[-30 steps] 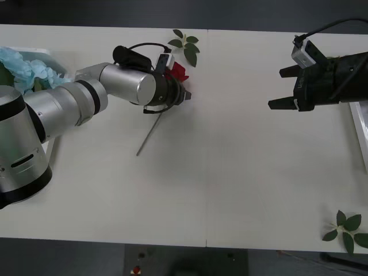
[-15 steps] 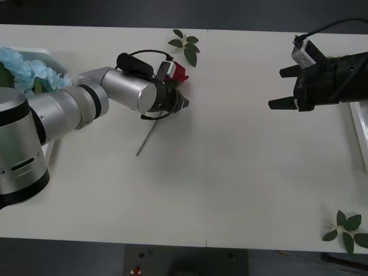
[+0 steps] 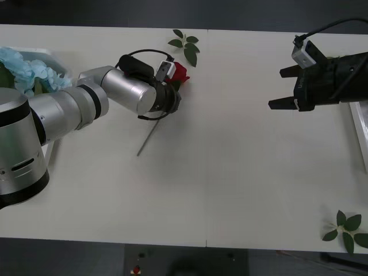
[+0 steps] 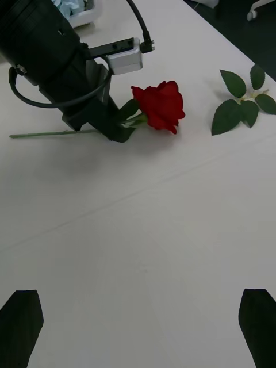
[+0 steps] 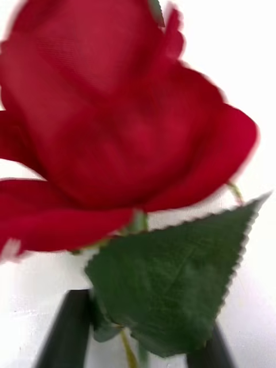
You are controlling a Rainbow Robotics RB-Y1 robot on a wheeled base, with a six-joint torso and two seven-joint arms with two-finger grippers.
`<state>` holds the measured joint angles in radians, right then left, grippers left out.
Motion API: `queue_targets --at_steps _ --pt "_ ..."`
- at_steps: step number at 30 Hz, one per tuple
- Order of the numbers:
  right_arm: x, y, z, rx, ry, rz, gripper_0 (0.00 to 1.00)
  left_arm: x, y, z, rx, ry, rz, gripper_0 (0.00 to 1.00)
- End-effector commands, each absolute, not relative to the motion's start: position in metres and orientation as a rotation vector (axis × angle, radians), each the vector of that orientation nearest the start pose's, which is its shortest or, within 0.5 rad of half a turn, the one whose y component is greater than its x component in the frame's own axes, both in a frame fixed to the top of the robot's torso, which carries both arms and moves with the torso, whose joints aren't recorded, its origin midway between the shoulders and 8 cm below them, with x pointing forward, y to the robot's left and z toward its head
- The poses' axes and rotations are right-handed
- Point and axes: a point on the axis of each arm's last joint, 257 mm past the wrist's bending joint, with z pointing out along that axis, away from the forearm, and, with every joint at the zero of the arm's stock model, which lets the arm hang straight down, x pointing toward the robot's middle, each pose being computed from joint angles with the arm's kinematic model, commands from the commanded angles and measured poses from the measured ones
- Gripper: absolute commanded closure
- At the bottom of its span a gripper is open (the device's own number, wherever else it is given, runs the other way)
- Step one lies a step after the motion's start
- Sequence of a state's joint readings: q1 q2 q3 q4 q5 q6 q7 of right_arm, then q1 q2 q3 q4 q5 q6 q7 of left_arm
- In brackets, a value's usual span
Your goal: Put the red flowers into the right box and the blue flowers into the left box
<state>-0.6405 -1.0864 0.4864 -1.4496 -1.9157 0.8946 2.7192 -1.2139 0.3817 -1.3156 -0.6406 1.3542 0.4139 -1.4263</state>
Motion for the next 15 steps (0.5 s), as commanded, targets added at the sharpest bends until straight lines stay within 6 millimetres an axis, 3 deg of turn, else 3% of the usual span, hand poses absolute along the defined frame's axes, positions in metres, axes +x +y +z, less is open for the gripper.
queue_targets --at_steps 1,15 --pt "0.5366 -0.2185 -0.1093 -1.24 1.742 0.341 0.0 0.6571 0.0553 -0.2712 0.518 2.265 -0.233 1.0" --pt "0.537 -0.2181 -0.1076 -1.238 1.739 0.341 0.0 0.6529 0.062 -0.2711 0.498 2.317 -0.23 1.0"
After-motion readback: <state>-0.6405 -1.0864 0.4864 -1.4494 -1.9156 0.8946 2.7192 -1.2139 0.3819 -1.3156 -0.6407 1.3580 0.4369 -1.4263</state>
